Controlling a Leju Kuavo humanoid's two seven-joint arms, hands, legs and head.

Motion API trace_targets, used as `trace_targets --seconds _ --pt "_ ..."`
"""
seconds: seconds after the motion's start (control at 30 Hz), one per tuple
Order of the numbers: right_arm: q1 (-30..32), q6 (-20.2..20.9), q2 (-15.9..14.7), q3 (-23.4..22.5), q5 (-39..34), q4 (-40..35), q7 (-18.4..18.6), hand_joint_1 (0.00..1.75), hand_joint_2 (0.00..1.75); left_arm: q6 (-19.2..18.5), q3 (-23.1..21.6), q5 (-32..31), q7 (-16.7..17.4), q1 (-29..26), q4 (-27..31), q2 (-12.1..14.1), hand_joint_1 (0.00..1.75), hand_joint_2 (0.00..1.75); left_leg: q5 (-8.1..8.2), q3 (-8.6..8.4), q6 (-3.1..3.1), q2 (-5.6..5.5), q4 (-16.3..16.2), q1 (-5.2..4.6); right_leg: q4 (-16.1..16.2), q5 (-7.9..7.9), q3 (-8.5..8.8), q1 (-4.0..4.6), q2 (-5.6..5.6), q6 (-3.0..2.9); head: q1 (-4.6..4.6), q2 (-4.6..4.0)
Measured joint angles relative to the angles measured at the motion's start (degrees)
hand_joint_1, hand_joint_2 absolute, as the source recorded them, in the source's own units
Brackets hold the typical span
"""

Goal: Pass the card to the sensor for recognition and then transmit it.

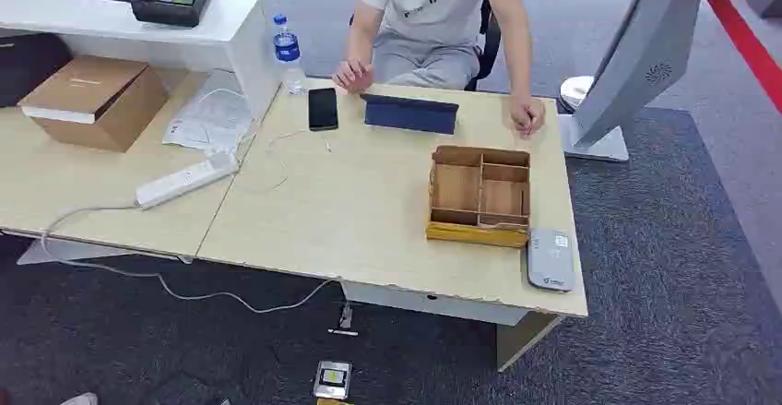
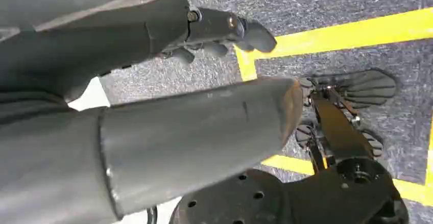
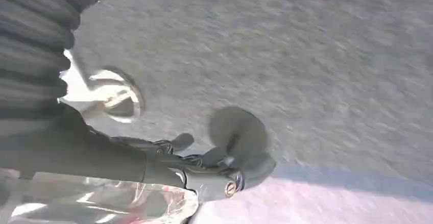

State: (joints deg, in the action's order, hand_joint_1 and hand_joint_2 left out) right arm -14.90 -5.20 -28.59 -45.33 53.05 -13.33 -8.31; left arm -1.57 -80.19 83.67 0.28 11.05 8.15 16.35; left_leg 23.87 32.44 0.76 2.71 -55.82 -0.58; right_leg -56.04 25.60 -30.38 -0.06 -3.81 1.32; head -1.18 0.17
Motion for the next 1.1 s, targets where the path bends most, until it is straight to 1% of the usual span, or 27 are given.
trace_targets --seconds 0.13,0.23,0.33,0.43,0.53,0.63,0.77,0.83,0.97,1.1 --pt "-4.96 0.41 -2.99 -0.04 0.04 -0.85 -3.10 0.00 1.75 0.28 0.00 -0.28 -0.50 0.02 0.00 0.26 0.00 0.00 -0.04 0.01 0.03 0.02 0.00 -0.01 -0.02 -0.08 -0.01 0.00 0.01 0.01 0.00 0.00" --pt "-9.87 0.94 -4.81 0.09 -0.57 -1.66 -4.63 0.00 1.75 0.55 0.00 -0.72 -1.05 0.09 0.00 0.35 0.00 0.00 -0.07 0.00 0.03 0.01 0.00 -0.01 -0.03 -0.08 -0.03 0.00 0.01 0.01 -0.04 0.00" --pt "-14.40 1.83 -6.32 0.57 -1.70 -2.64 -5.42 0.00 1.75 0.52 -0.04 -1.13 -1.59 0.09 0.00 0.48 0.00 0.00 -0.10 0.04 0.05 0.00 -0.01 -0.01 -0.04 -0.08 0.00 0.01 -0.04 0.01 -0.04 0.00" --pt "-18.31 2.60 -7.39 2.10 -3.89 -4.22 -8.09 0.00 1.75 -0.09 -0.20 -2.01 -2.47 0.12 0.00 0.83 0.00 0.00 -0.11 0.06 0.05 -0.04 -0.01 -0.02 -0.06 -0.09 -0.03 0.00 -0.05 0.02 -0.02 0.00" --pt "-21.65 3.34 -8.50 4.28 -6.90 -6.07 -8.20 0.00 1.75 -0.87 -0.48 -2.73 -3.01 0.23 0.00 1.18 0.00 0.00 -0.11 0.06 0.05 -0.06 -0.01 -0.01 -0.06 -0.09 -0.01 0.01 -0.06 0.02 -0.02 0.00" --pt "-23.34 3.89 -8.83 7.79 -12.10 -8.68 -7.71 0.00 1.75 -1.86 -0.59 -3.32 -3.45 0.23 0.00 1.42 0.00 0.00 -0.11 0.09 0.05 -0.09 -0.01 -0.01 -0.07 -0.09 -0.02 0.02 -0.08 0.02 -0.02 0.00" --pt "-24.00 4.26 -8.92 14.48 -19.58 -14.11 -4.85 0.00 1.75 -2.71 -0.94 -3.93 -4.15 0.37 0.00 1.90 0.00 0.00 -0.11 0.10 0.05 -0.09 0.00 -0.01 -0.07 -0.09 -0.03 0.02 -0.08 0.02 -0.04 0.00" --pt "-23.97 4.22 -8.92 17.89 -22.21 -17.19 -3.43 0.00 1.75 -3.04 -1.14 -4.35 -4.72 0.40 0.00 2.08 0.00 0.00 -0.11 0.10 0.05 -0.09 0.00 -0.01 -0.07 -0.09 -0.03 0.03 -0.08 0.02 -0.02 0.00" --pt "-23.18 3.69 -8.94 24.82 -24.72 -23.77 -0.89 0.00 1.75 -3.48 -1.79 -5.25 -5.79 0.48 0.00 2.56 0.00 0.00 -0.11 0.09 0.04 -0.08 0.00 0.00 -0.07 -0.09 -0.03 0.03 -0.08 0.02 -0.04 0.00" --pt "-22.47 2.56 -8.94 31.88 -23.63 -30.31 0.61 0.00 1.75 -3.76 -2.41 -6.01 -6.49 0.51 0.00 2.86 0.00 0.00 -0.11 0.10 0.04 -0.06 0.00 0.00 -0.08 -0.09 -0.03 0.04 -0.07 0.02 -0.02 0.00"
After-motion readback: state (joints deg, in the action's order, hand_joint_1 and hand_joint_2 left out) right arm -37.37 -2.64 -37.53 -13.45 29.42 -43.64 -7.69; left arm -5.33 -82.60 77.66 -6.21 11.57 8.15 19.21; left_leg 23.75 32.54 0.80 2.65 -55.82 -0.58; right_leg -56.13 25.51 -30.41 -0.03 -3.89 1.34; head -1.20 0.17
